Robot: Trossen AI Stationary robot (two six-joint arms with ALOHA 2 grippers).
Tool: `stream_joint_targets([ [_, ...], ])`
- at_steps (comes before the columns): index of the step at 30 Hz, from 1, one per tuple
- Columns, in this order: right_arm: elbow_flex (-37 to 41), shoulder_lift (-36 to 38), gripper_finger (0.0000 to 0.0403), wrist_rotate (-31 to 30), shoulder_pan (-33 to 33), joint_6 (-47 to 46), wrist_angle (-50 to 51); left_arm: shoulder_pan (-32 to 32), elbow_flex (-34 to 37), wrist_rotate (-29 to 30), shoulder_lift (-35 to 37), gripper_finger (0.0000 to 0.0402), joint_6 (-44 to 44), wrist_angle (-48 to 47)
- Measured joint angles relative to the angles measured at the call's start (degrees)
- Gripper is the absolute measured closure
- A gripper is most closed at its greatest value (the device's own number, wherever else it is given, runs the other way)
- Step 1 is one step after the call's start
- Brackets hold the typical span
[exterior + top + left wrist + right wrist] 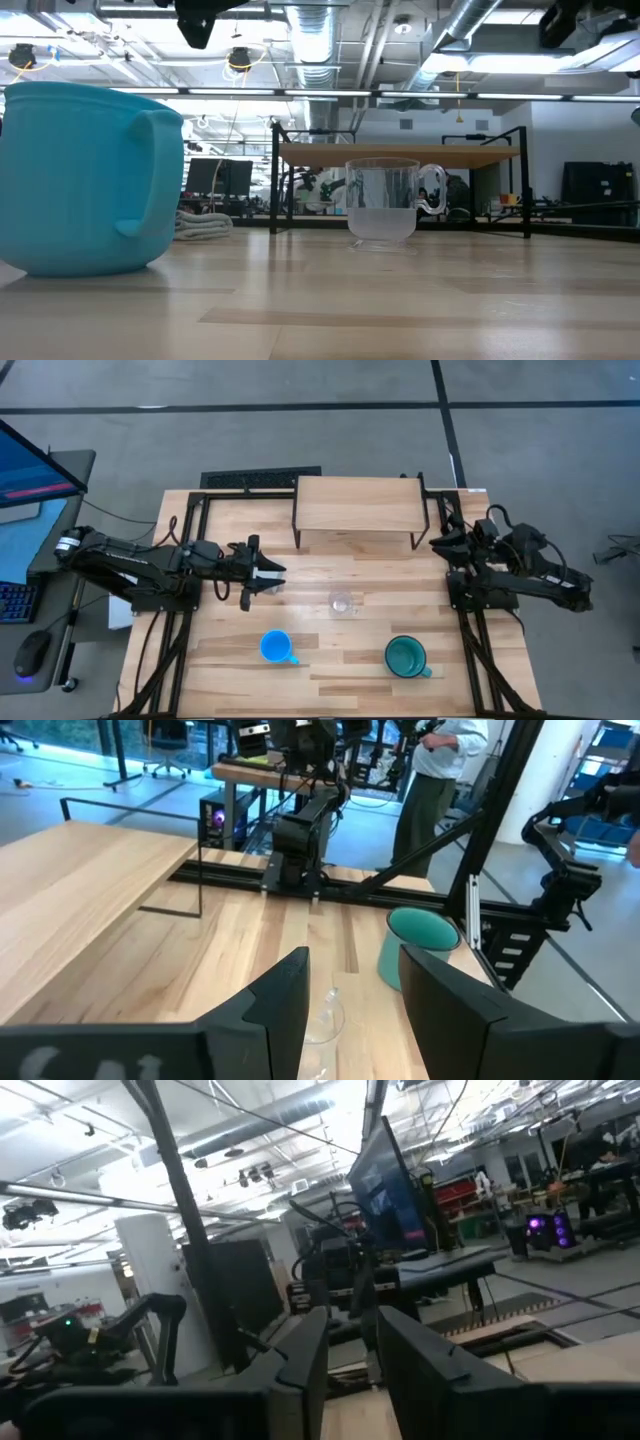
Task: Stack small to large cups/mugs on shelf
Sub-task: Put the transparent mug on the shelf
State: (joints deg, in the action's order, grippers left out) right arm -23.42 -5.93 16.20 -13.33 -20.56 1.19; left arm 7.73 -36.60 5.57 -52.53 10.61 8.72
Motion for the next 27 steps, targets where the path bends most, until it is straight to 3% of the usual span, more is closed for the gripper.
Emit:
stream_joint_targets([
  [20,0.0,0.0,0.0284,-1.7,-0.3,5.6,-1.2,0.0,0.1,1.9,-0.1,0.0255,0.2,-0.5],
  [27,0.0,0.0,0.0284,-1.7,-0.3,5.6,-0.2,0.0,-0.5,1.1,-5.3,0.0255,0.1,2.1],
])
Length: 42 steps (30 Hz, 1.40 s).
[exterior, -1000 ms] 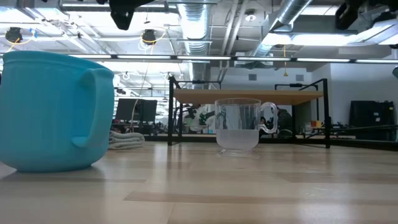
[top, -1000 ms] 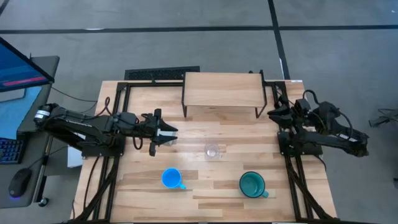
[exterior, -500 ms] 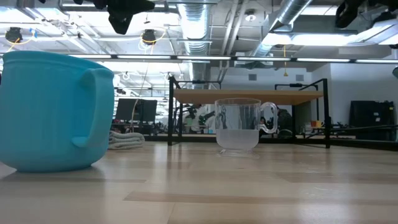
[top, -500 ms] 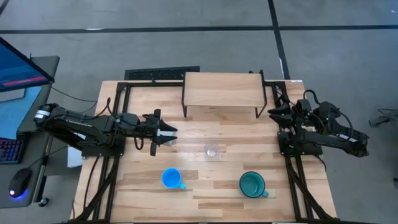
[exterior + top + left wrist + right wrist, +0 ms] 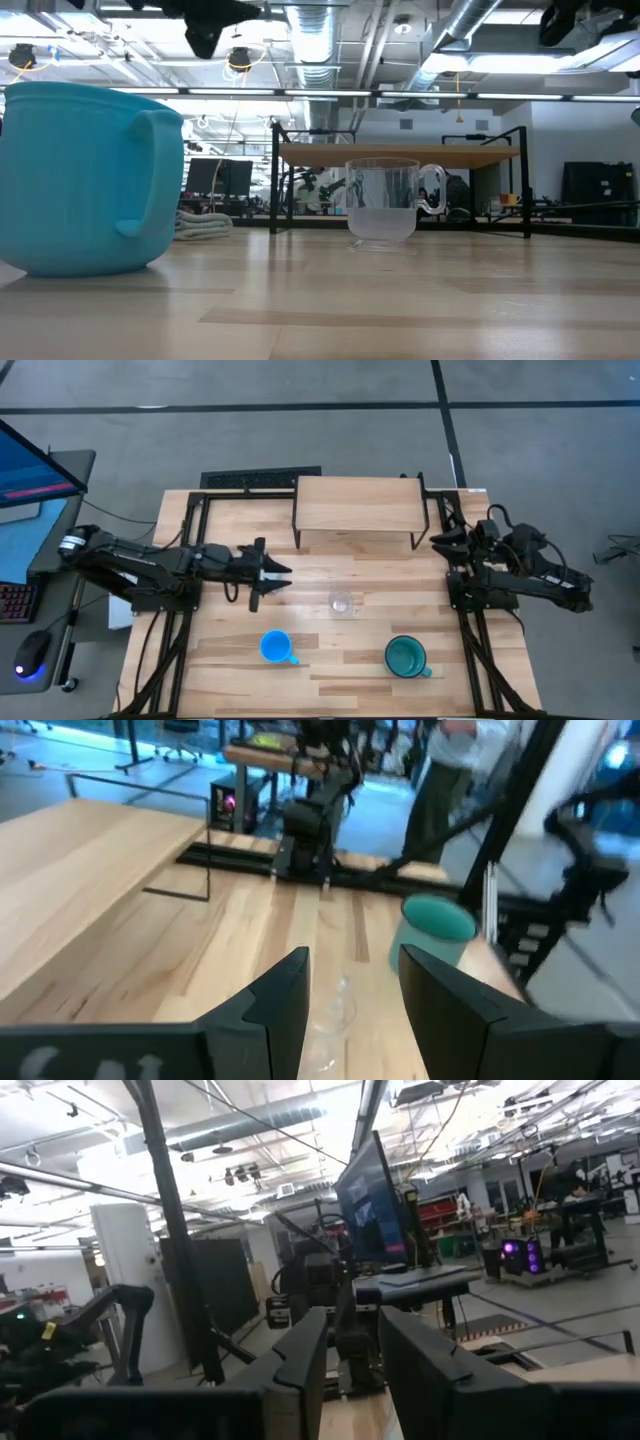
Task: Stack small to large cups/mugs on shelf
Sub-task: Put the transparent mug on the shelf
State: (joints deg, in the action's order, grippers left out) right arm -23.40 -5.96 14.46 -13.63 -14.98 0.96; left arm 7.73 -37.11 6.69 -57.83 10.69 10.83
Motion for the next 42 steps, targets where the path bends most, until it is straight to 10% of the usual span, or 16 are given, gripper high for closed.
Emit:
stream_joint_targets([
  [24,0.0,0.0,0.0284,-4.1,0.0,0.0,9.6,0.0,-34.4,-6.7,-34.0,0.0255,-21.0,-27.9],
  [42,0.0,0.0,0.0284,-4.1,0.0,-0.1,13.8,-1.0,-40.2,-9.6,-42.8,0.0255,-23.7,-33.3],
])
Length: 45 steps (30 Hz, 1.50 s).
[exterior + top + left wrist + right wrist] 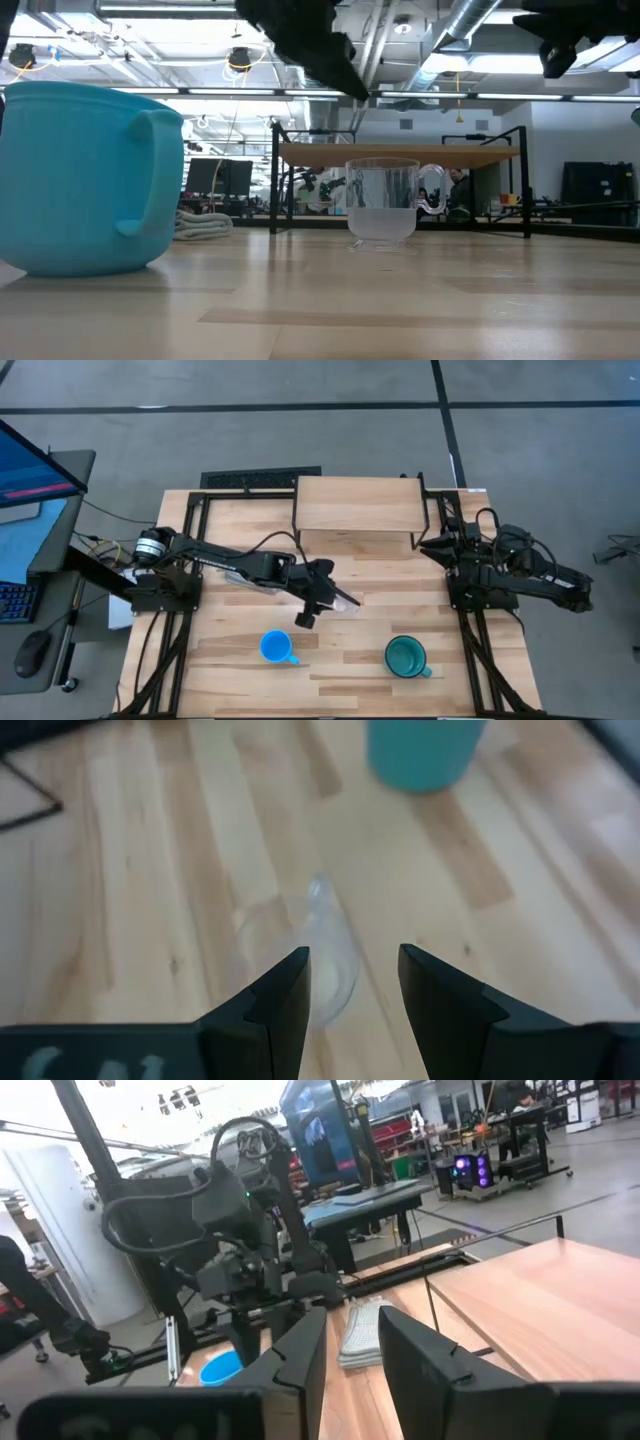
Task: Stack small to large cups/mugs on shelf
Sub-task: Put the transparent mug on the shelf
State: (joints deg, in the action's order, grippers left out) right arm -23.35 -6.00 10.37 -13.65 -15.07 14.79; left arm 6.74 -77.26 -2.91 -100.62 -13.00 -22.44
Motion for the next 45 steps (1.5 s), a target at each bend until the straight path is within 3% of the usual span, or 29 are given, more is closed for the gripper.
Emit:
stream_joint_targets([
  [18,0.0,-0.3,0.0284,0.0,0.0,-0.5,1.1,1.4,-0.2,0.2,-9.1,0.0255,3.1,5.2],
  [31,0.0,-0.4,0.0284,0.0,0.0,-0.5,1.1,1.8,-0.2,4.5,-10.2,0.0257,3.9,5.1],
  [45,0.0,-0.4,0.0284,0.0,0.0,-0.5,1.1,1.8,-0.2,4.8,-10.2,0.0337,5.2,4.0],
])
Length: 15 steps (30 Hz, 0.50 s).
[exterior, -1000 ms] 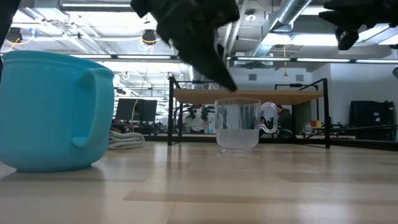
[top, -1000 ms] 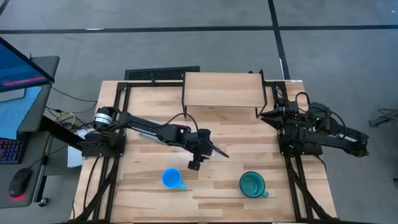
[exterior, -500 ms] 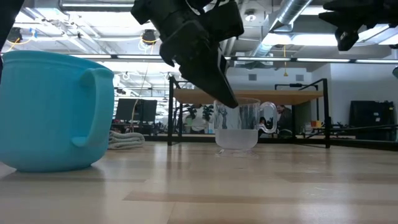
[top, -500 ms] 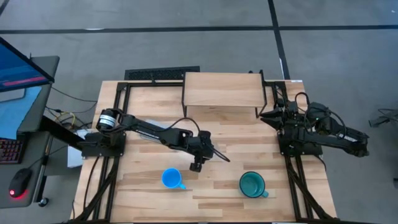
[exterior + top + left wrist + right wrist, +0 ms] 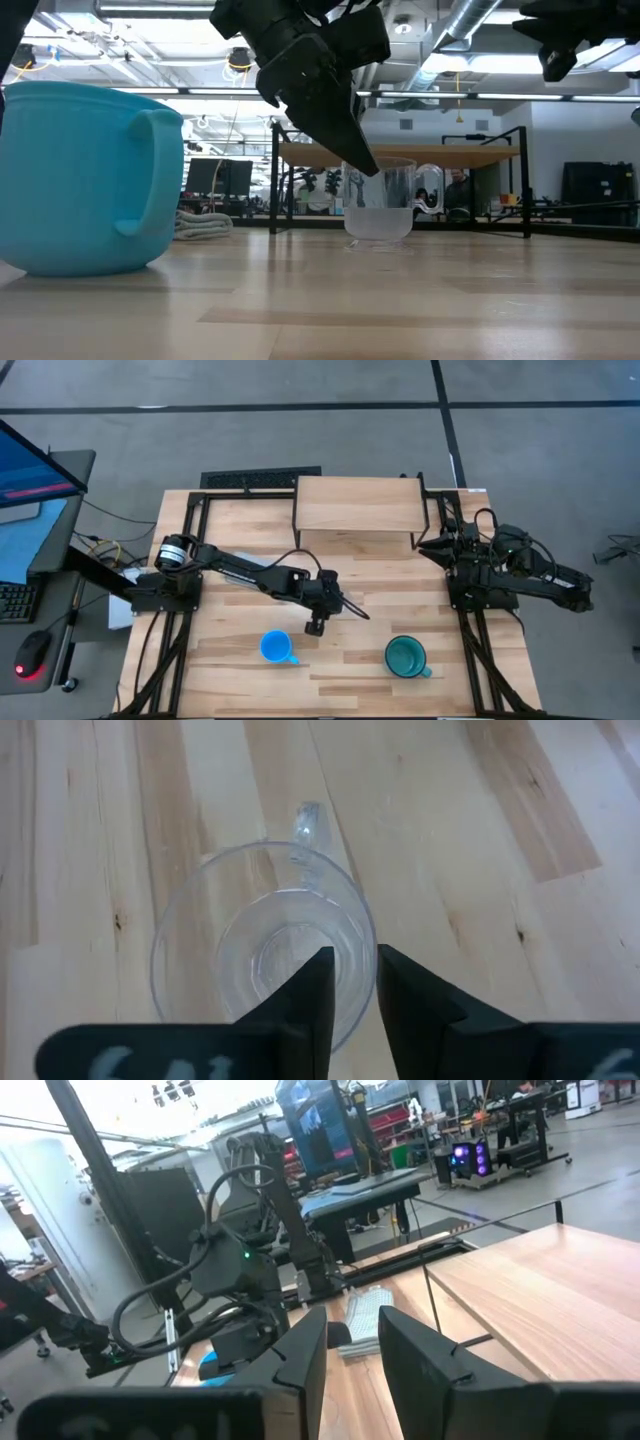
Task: Stack small to large cups/mugs on shelf
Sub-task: Put the transparent mug on the shelf
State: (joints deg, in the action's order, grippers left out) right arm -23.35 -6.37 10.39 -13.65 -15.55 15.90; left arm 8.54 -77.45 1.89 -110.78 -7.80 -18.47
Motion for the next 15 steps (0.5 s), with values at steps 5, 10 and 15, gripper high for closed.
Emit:
stream_joint_targets([
  [5,0.0,0.0,0.0284,0.0,0.0,0.0,0.0,-0.3,0.0,-0.1,0.0,0.0337,0.0,-0.3],
  [10,0.0,0.0,0.0284,0.0,0.0,0.0,0.0,-0.4,0.0,-0.6,0.0,0.0338,0.0,-1.3],
  [15,0.0,0.0,0.0284,0.0,0.0,0.0,0.0,-0.4,0.0,-0.7,0.0,0.0348,0.0,-2.1],
])
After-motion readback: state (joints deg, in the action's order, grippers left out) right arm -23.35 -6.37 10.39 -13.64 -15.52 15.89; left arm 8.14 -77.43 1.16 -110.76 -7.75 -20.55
